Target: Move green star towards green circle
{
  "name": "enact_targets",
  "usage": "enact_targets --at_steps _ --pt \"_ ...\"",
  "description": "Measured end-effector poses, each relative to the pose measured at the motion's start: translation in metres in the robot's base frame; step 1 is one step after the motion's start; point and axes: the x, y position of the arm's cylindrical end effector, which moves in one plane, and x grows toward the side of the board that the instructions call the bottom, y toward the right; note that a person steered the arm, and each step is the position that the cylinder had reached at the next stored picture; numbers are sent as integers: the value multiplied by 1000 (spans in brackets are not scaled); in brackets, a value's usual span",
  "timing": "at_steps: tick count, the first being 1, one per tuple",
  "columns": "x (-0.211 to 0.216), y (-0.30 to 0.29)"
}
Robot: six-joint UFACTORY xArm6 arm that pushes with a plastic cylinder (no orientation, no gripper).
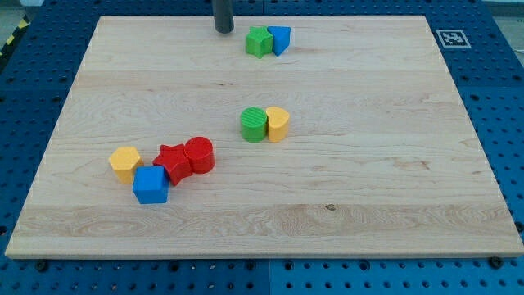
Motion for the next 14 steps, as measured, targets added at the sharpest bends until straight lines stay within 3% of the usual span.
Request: enact_targets --at_steps 3,5,8,14 --pt "27 39" --pt "22 67" --pt "85 77" --pt "127 104"
